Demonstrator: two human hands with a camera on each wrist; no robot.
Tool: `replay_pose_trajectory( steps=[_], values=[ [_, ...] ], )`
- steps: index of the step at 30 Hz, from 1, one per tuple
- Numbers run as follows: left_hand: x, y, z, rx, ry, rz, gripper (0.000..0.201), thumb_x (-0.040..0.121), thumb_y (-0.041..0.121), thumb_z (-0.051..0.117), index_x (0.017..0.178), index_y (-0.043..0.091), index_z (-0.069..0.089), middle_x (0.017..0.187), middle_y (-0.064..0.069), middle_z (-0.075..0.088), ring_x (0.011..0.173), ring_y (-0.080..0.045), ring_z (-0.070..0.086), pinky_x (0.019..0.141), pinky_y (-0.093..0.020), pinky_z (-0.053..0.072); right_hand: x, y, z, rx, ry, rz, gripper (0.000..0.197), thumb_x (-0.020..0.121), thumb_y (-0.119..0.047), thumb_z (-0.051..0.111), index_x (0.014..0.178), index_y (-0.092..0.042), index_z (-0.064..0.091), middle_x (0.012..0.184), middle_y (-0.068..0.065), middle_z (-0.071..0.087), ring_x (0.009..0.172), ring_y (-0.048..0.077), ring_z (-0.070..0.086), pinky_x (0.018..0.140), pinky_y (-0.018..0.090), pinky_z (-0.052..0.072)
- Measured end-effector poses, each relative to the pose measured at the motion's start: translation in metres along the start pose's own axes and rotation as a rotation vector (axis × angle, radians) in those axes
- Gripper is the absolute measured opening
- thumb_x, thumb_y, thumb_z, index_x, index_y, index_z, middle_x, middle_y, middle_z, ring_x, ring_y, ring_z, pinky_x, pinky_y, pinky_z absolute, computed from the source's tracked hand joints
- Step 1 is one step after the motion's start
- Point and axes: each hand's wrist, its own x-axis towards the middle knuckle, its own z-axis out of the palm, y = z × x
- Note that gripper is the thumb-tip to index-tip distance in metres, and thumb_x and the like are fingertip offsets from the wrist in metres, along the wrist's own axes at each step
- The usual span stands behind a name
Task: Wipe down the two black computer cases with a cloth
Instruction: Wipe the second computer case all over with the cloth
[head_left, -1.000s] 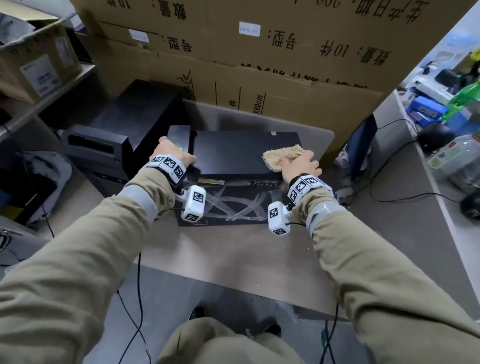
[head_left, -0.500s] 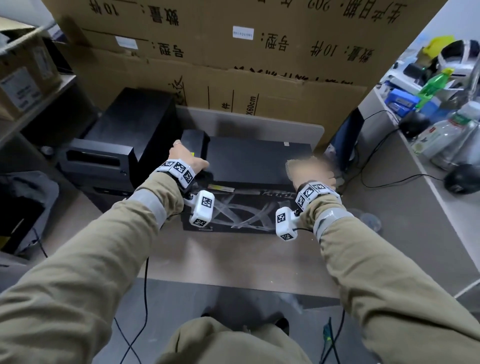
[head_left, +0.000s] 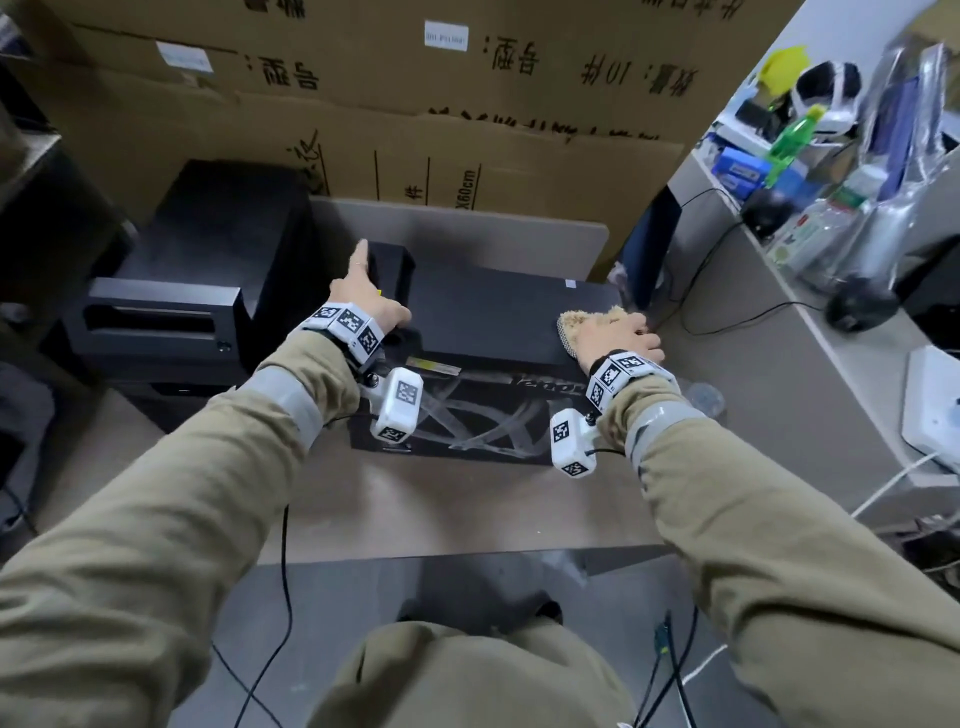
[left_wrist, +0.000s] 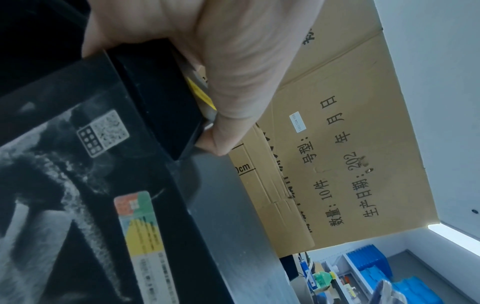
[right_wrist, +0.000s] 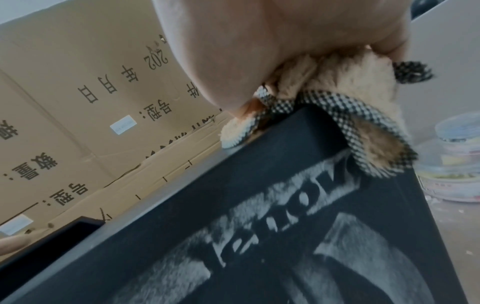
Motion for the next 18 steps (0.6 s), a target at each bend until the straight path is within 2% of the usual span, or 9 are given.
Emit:
replay_pose_trajectory(
  steps=[2,4,6,8,11,15,18],
  values=[
    [0.004,-0.002,0.000,0.013,-0.020,0.028,0.102,0.075,0.016,0.078,0.157,0.037,0.021,0.132,-0.008,0.056,0.079,-0.011,0.059,0.067,-0.021,0.044,-0.003,0.004,0.006,-0.011,0.008,-0.045,0.049,0.098,-0.038,0.039,0.141,-0.016,0.034,0.141,0.020,0.037,0.127,0.040,0.036,0.103,0.048,0.032],
    [0.008,-0.002,0.000,0.027,-0.021,0.037,0.097,0.076,0.015,0.078,0.156,0.035,0.026,0.119,-0.003,0.062,0.067,-0.004,0.052,0.063,-0.020,0.042,-0.004,0.005,0.010,0.012,0.029,-0.051,0.045,0.098,-0.041,0.041,0.138,-0.021,0.038,0.137,0.020,0.038,0.125,0.039,0.036,0.100,0.049,0.035],
    [0.013,0.003,-0.003,0.042,-0.015,0.036,0.096,0.076,0.016,0.078,0.156,0.035,0.027,0.110,0.000,0.064,0.072,-0.009,0.056,0.068,-0.021,0.044,0.000,0.002,0.011,0.014,0.049,-0.074,0.042,0.100,-0.043,0.041,0.137,-0.024,0.043,0.136,0.020,0.038,0.124,0.039,0.037,0.101,0.049,0.034],
    [0.020,0.010,-0.006,0.077,-0.019,0.028,0.096,0.075,0.018,0.077,0.155,0.035,0.028,0.112,-0.001,0.066,0.087,-0.016,0.059,0.078,-0.025,0.048,0.006,-0.003,0.009,0.016,0.053,-0.096,0.039,0.101,-0.043,0.042,0.136,-0.027,0.047,0.136,0.019,0.039,0.124,0.039,0.038,0.103,0.048,0.033],
    [0.033,0.021,-0.010,0.049,-0.011,-0.006,0.093,0.074,0.021,0.078,0.154,0.037,0.032,0.114,0.000,0.068,0.093,-0.018,0.063,0.084,-0.027,0.050,0.019,-0.014,0.005,0.011,0.038,-0.115,0.037,0.100,-0.044,0.042,0.133,-0.029,0.051,0.136,0.019,0.039,0.124,0.039,0.038,0.104,0.047,0.033],
    [0.049,0.026,-0.006,-0.056,0.094,0.017,0.078,0.072,0.026,0.081,0.144,0.031,0.051,0.120,-0.001,0.067,0.106,-0.018,0.063,0.093,-0.029,0.051,0.038,-0.032,0.002,0.002,0.037,-0.128,0.038,0.100,-0.045,0.041,0.130,-0.026,0.054,0.135,0.018,0.041,0.124,0.039,0.039,0.104,0.049,0.035],
    [0.063,0.034,0.000,-0.120,0.175,0.019,0.070,0.073,0.026,0.081,0.138,0.026,0.055,0.118,-0.002,0.067,0.101,-0.018,0.063,0.087,-0.026,0.051,0.054,-0.050,-0.001,-0.006,0.022,-0.137,0.039,0.100,-0.046,0.042,0.129,-0.024,0.056,0.135,0.019,0.040,0.124,0.039,0.039,0.103,0.051,0.038]
  ],
)
